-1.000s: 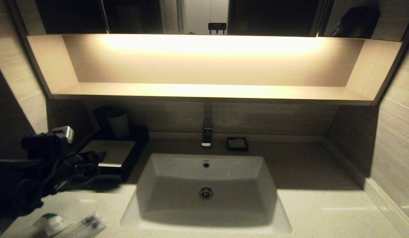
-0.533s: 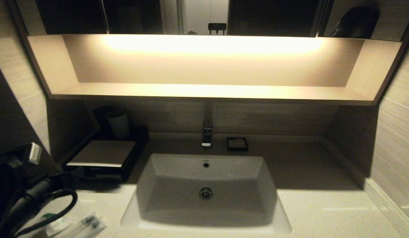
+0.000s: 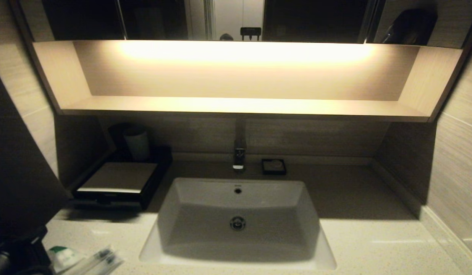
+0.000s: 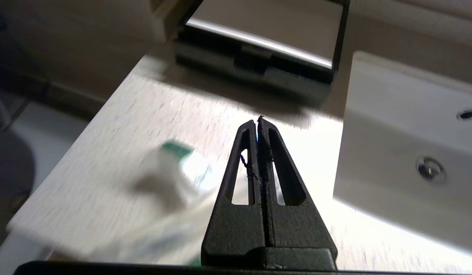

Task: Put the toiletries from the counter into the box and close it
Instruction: Open the drawer

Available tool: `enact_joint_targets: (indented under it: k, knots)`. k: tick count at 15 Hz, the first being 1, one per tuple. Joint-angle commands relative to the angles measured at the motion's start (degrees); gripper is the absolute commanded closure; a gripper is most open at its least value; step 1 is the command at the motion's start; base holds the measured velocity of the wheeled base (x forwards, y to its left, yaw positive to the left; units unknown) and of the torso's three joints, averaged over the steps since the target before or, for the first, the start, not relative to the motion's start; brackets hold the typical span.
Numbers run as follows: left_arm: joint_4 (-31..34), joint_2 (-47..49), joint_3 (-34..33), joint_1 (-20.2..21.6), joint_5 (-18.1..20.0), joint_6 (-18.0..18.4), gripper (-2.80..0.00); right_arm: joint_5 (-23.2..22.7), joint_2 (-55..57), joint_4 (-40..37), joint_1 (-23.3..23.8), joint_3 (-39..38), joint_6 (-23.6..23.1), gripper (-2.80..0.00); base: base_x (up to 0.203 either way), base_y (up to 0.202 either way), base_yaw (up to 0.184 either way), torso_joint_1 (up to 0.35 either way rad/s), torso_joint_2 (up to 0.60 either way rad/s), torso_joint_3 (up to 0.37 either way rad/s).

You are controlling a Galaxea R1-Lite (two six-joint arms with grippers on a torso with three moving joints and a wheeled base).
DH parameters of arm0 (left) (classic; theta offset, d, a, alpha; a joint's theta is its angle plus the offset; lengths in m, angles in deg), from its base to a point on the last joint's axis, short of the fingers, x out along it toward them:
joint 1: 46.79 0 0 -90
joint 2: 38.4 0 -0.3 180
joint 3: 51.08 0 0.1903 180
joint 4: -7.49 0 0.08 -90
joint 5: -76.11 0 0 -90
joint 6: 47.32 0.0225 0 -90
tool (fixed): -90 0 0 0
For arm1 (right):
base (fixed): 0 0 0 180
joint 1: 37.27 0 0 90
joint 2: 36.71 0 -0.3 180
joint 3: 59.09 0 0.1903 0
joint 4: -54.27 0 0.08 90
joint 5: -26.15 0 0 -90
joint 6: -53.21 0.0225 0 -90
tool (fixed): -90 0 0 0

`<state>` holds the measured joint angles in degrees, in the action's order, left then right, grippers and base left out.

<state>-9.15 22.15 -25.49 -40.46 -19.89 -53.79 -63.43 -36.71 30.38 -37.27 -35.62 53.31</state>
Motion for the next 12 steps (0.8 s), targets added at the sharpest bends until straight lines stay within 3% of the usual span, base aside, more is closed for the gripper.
enact_joint_targets:
  k: [1,3,5,9,12]
  knots:
    - [17.99,-13.17,2.59,-0.06,-0.13,-0.06,0.00,0.02,0.00,0.00,0.00,-0.01,-0.01,0.00,0.000,0.000,0.000,0.000,0.00,0.000]
    - [33.68,-18.05,6.08,-0.07,-0.23,-0.22,0.00,0.02,0.00,0.00,0.00,-0.01,-0.01,0.00,0.000,0.000,0.000,0.000,0.00,0.000]
    - [41.11,-18.53,7.68,0.22,-1.14,-0.70,0.00,0.02,0.00,0.00,0.00,-0.01,-0.01,0.00,0.000,0.000,0.000,0.000,0.00,0.000]
    - [40.91,-10.12,7.86,0.26,-1.03,-1.63,0.00,0.02,-0.01,0.00,0.00,-0.01,-0.01,0.00,0.000,0.000,0.000,0.000,0.00,0.000]
    - [35.40,1.47,9.06,0.25,-0.20,-3.63,0.00,0.02,0.00,0.00,0.00,-0.01,-0.01,0.00,0.000,0.000,0.000,0.000,0.00,0.000]
